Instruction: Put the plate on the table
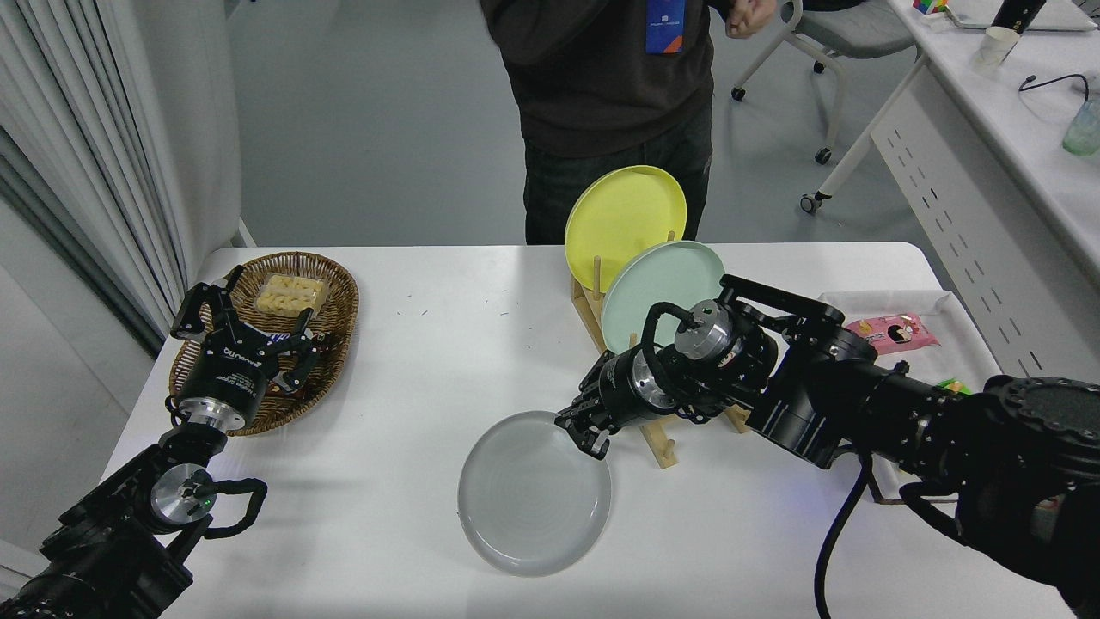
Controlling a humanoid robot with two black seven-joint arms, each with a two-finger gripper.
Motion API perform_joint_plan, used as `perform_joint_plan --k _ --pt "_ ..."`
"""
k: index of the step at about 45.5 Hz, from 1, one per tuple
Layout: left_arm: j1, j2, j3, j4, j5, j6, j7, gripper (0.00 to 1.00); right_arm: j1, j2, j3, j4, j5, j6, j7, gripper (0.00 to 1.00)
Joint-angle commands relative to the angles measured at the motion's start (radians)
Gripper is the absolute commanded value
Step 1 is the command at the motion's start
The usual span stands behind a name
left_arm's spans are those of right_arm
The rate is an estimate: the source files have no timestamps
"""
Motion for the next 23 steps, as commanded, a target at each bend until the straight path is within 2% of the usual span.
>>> perform_joint_plan --k 1,11,18,23 --pt "0.0 0.0 0.0 0.0 0.0 0.0 0.0 0.98 0.0 0.0 0.0 -0.007 -0.009 0.01 0.0 0.0" --pt "0.0 0.0 0.0 0.0 0.0 0.0 0.0 0.98 0.0 0.0 -0.001 -0.023 -0.009 0.044 0.0 0.01" --pt "0.0 0.0 0.0 0.0 0.0 0.0 0.0 0.98 0.0 0.0 -0.001 -0.027 -0.02 0.058 0.0 0.16" --pt "0.0 0.0 0.0 0.0 0.0 0.0 0.0 0.98 0.0 0.0 -0.001 -0.027 -0.03 0.059 0.0 0.2"
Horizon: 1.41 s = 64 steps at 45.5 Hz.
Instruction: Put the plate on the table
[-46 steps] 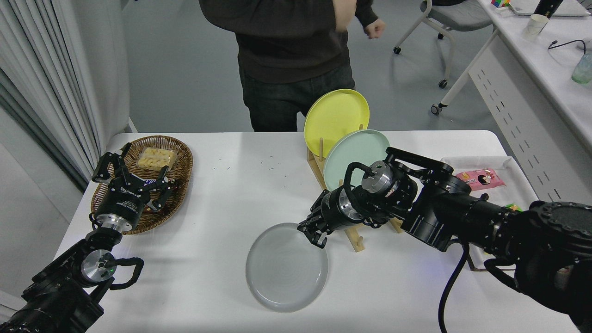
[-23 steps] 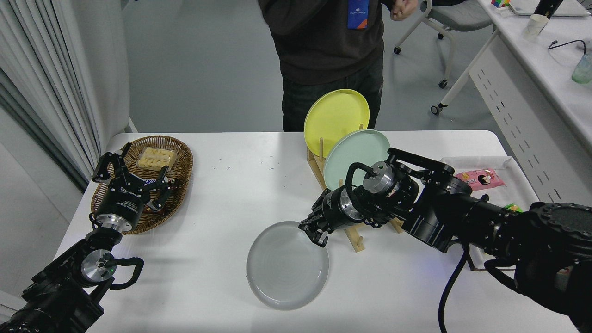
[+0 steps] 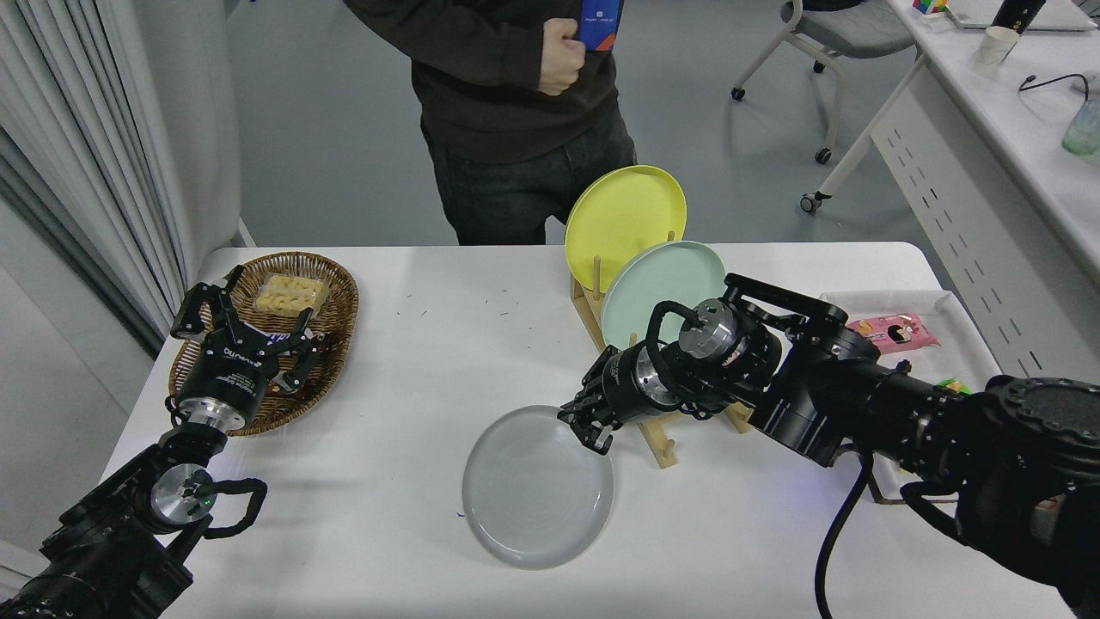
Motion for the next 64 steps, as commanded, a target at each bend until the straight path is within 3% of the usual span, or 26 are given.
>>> perform_joint_plan --k 1,5,11,15,31,38,41,49,64 --pt "0.0 0.0 0.0 0.0 0.0 0.0 0.0 0.98 0.0 0.0 0.0 -0.005 -0.016 0.014 0.0 0.23" --pt "0.0 0.0 0.0 0.0 0.0 0.0 0.0 0.98 0.0 0.0 0.0 -0.005 -0.018 0.014 0.0 0.37" --pt "0.0 0.0 0.001 0.0 0.0 0.0 0.0 0.98 0.001 0.0 0.001 -0.003 -0.019 0.015 0.0 0.48" --pt "0.0 0.0 0.001 0.0 0.0 0.0 0.0 0.98 0.003 0.0 0.004 0.003 -0.038 0.025 -0.002 0.66" --pt "0.0 0.0 0.001 0.0 0.0 0.0 0.0 0.98 0.038 0.0 0.015 0.024 -0.147 0.1 -0.039 0.68" --pt "0.0 0.0 0.0 0.0 0.0 0.0 0.0 0.98 0.084 0.0 0.012 0.047 -0.268 0.115 -0.046 0.8" --pt "0.0 0.0 0.0 0.0 -0.001 0.0 0.0 0.98 0.106 0.0 0.012 0.055 -0.295 0.153 -0.045 0.98" --pt "0.0 0.0 0.0 0.0 -0.001 0.0 0.0 0.98 0.135 0.0 0.036 0.056 -0.294 0.298 -0.047 0.99" --pt "0.0 0.0 0.0 0.0 -0.001 0.0 0.0 0.98 0.196 0.0 0.124 0.061 -0.354 0.416 -0.043 0.99"
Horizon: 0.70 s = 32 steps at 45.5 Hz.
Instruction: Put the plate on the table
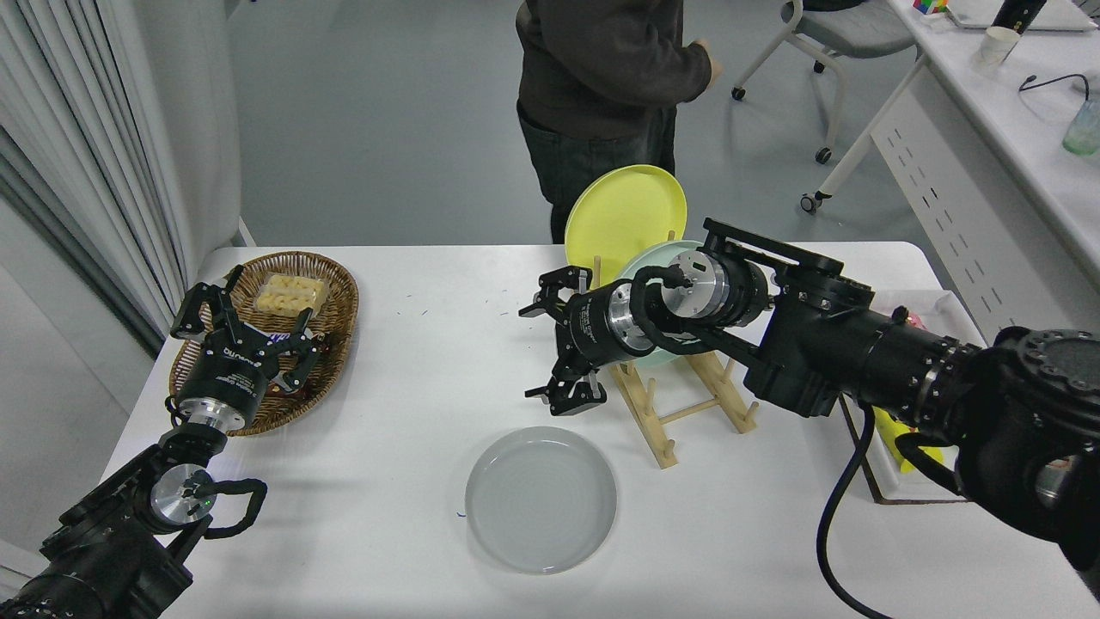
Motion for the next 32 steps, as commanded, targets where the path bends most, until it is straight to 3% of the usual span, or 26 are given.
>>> perform_joint_plan --k 1,22,32 --pt "0.0 0.0 0.0 0.0 0.001 0.0 0.0 0.98 0.055 0.0 0.057 0.0 -0.074 0.109 0.001 0.99" --pt "0.0 0.0 0.0 0.0 -0.001 0.0 0.0 0.98 0.112 -0.21 0.158 0.003 -0.129 0.373 0.001 0.99" --pt "0.0 0.0 0.0 0.0 -0.001 0.0 0.0 0.98 0.125 -0.241 0.203 -0.043 -0.164 0.39 0.003 0.99"
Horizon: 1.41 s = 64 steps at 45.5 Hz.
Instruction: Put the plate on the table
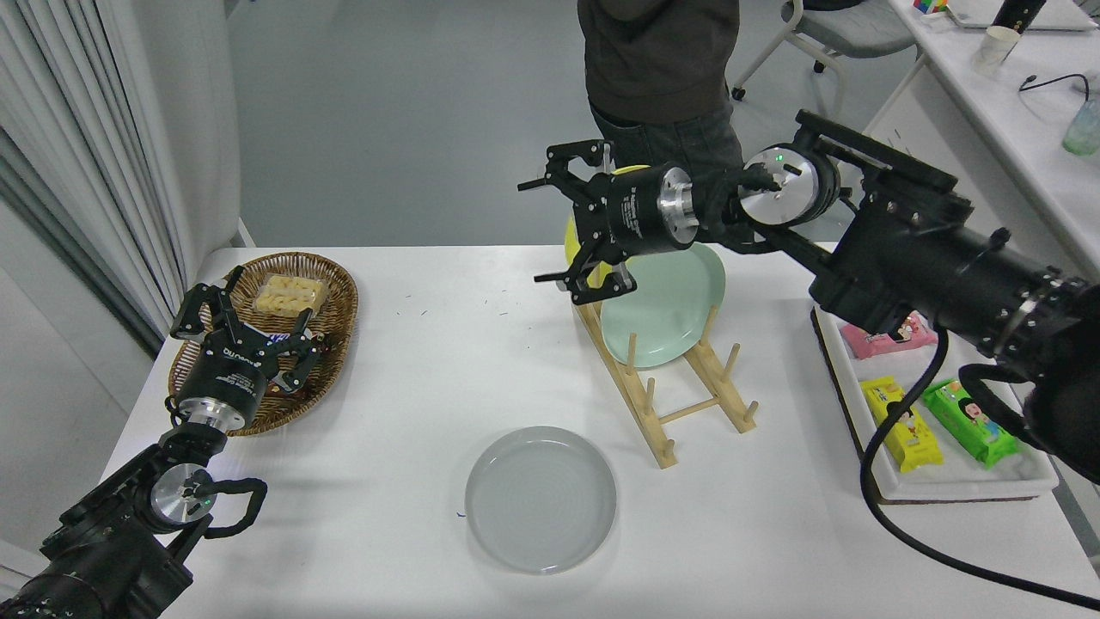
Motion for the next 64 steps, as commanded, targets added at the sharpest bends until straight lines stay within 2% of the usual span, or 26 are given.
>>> perform_joint_plan --k 1,12,20,22,29,33,40,48,64 --pt "0.0 0.0 0.0 0.0 0.001 0.0 0.0 0.98 0.017 -0.062 0.046 -0.046 -0.037 0.053 0.001 0.99" --pt "0.0 0.0 0.0 0.0 -0.001 0.0 0.0 0.98 -0.004 -0.185 0.062 -0.08 -0.1 0.046 0.008 0.98" --pt "0.0 0.0 0.0 0.0 0.001 0.0 0.0 0.98 -0.137 -0.225 0.236 -0.175 -0.103 0.064 0.007 0.99" --pt "0.0 0.0 0.0 0.0 0.001 0.0 0.0 0.98 -0.171 -0.248 0.253 -0.159 -0.103 0.108 0.007 0.99" --pt "0.0 0.0 0.0 0.0 -0.001 0.0 -0.002 0.98 -0.28 -0.263 0.344 -0.107 -0.101 0.392 0.005 0.99" --pt "0.0 0.0 0.0 0.0 0.001 0.0 0.0 0.98 -0.332 -0.262 0.385 -0.109 -0.101 0.478 0.007 0.99" --pt "0.0 0.0 0.0 0.0 0.001 0.0 0.0 0.98 -0.386 -0.256 0.414 -0.132 -0.104 0.495 0.007 0.99" --pt "0.0 0.0 0.0 0.0 -0.001 0.0 0.0 0.98 -0.414 -0.158 0.62 -0.233 -0.112 0.487 0.005 0.99" --pt "0.0 0.0 0.0 0.0 -0.001 0.0 0.0 0.98 -0.441 -0.073 0.698 -0.354 -0.107 0.448 0.005 0.99"
